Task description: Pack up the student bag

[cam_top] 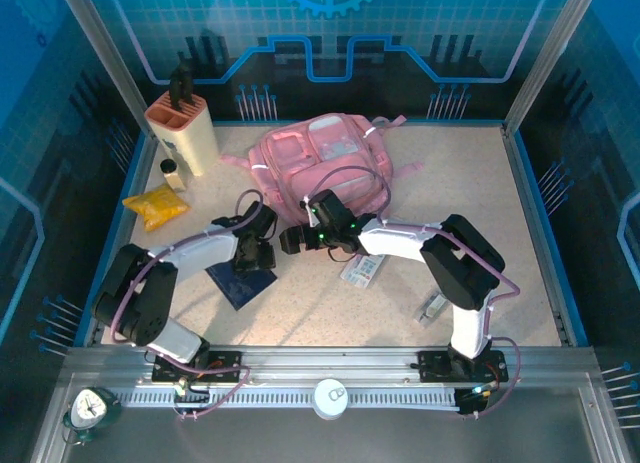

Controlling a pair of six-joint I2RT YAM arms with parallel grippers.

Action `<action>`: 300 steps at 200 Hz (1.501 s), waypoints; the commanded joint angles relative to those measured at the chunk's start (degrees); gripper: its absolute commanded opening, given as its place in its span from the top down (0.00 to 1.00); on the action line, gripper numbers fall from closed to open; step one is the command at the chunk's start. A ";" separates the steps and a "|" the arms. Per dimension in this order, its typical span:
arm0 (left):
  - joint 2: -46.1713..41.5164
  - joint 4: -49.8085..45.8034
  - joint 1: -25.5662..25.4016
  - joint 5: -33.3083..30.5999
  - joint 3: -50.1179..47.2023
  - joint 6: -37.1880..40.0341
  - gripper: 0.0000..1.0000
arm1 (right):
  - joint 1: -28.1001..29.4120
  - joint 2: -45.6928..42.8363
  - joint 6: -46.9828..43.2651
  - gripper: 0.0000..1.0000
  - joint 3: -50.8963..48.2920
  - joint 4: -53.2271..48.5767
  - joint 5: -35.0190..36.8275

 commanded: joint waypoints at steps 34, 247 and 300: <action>-17.87 -3.07 5.84 6.29 -4.04 -3.28 0.41 | 3.43 -4.87 1.77 0.00 1.49 -10.43 -0.89; -23.88 11.15 26.92 16.34 -24.05 -15.47 0.57 | 12.06 22.40 -0.13 0.40 32.50 -26.12 -4.78; -23.22 10.88 25.02 14.42 -23.71 -15.44 0.58 | 12.16 21.16 -0.21 0.41 34.35 -27.29 -7.04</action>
